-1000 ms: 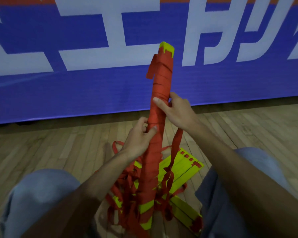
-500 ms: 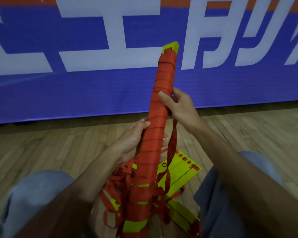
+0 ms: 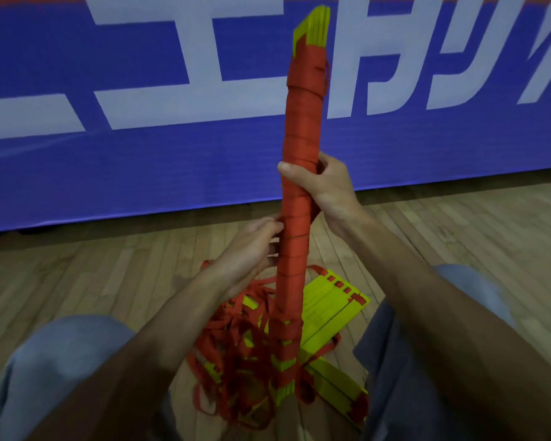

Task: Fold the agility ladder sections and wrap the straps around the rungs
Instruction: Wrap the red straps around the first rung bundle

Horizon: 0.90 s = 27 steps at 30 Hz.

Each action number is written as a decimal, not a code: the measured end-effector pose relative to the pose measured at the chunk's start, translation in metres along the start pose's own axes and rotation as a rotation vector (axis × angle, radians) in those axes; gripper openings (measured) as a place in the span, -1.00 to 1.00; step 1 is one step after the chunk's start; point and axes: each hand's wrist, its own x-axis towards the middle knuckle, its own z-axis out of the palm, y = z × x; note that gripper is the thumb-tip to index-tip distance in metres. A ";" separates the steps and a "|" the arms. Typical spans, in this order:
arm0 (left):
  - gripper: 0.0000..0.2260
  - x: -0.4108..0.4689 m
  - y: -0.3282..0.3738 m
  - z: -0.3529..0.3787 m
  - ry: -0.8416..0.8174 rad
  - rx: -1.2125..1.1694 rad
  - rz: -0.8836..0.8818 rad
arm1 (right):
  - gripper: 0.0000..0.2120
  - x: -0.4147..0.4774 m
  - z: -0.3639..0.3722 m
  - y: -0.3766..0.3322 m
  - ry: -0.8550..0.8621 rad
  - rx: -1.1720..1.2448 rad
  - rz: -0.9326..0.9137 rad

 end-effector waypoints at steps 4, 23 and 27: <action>-0.83 0.003 -0.004 0.008 0.133 0.073 0.022 | -0.50 0.006 0.010 0.013 0.221 -0.091 0.034; -0.75 0.002 -0.002 -0.020 0.300 0.322 0.160 | -0.49 0.004 0.000 0.012 0.167 -0.715 -0.216; -0.77 0.004 0.003 -0.025 0.247 0.246 0.171 | -0.46 0.004 -0.006 0.012 0.182 -0.893 -0.405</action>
